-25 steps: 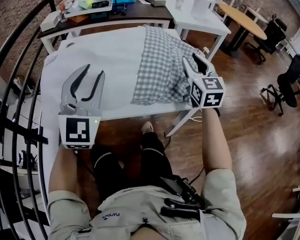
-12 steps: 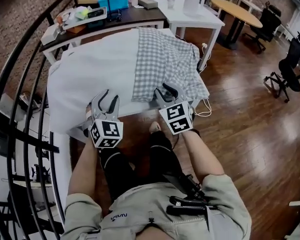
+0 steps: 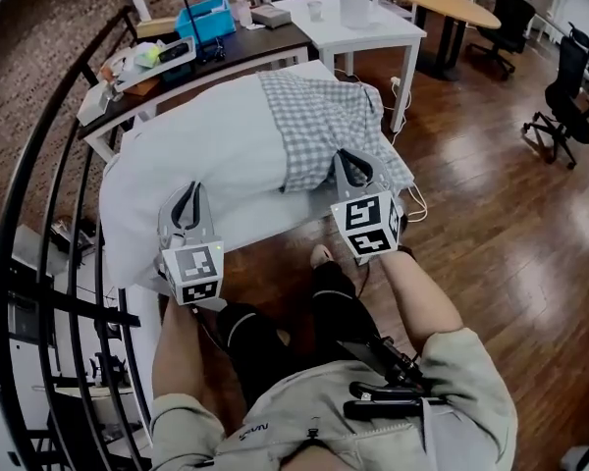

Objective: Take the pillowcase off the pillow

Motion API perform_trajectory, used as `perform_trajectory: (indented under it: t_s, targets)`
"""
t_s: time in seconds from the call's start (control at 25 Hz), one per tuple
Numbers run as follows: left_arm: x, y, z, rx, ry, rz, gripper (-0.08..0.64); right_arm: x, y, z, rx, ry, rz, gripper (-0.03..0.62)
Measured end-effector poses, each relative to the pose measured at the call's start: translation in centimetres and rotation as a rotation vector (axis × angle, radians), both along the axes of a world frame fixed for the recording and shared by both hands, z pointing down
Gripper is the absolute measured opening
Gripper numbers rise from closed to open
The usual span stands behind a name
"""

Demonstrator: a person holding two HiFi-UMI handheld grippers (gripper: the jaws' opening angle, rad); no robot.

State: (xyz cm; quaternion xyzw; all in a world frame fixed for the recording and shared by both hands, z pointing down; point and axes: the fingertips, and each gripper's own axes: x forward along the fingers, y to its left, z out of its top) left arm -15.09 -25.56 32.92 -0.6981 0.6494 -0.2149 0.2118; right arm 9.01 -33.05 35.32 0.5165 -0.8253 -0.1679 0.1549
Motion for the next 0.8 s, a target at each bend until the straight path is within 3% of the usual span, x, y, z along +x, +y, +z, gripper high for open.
perform_trajectory:
  t_s: [0.12, 0.24, 0.44, 0.68, 0.8]
  targets:
    - [-0.9, -0.2, -1.8, 0.025, 0.008, -0.006, 0.023, 4.6, -2.7, -0.3, -0.004, -0.011, 0.134, 0.012]
    - [-2.0, -0.4, -1.8, 0.021, 0.032, -0.027, 0.017, 9.8, -5.7, 2.5, -0.098, -0.028, 0.252, 0.011]
    - [-2.1, -0.5, 2.4, -0.064, 0.04, -0.023, 0.017, 11.8, -6.4, 10.4, -0.289, 0.004, 0.272, 0.012]
    - [-2.1, 0.3, 5.8, -0.119, 0.069, -0.022, 0.017, 11.8, -6.6, 12.3, -0.325, 0.025, 0.289, 0.012]
    - [-1.8, 0.7, 5.5, -0.1, 0.061, -0.014, 0.027, 11.6, -6.2, 12.0, -0.336, -0.03, 0.256, 0.023]
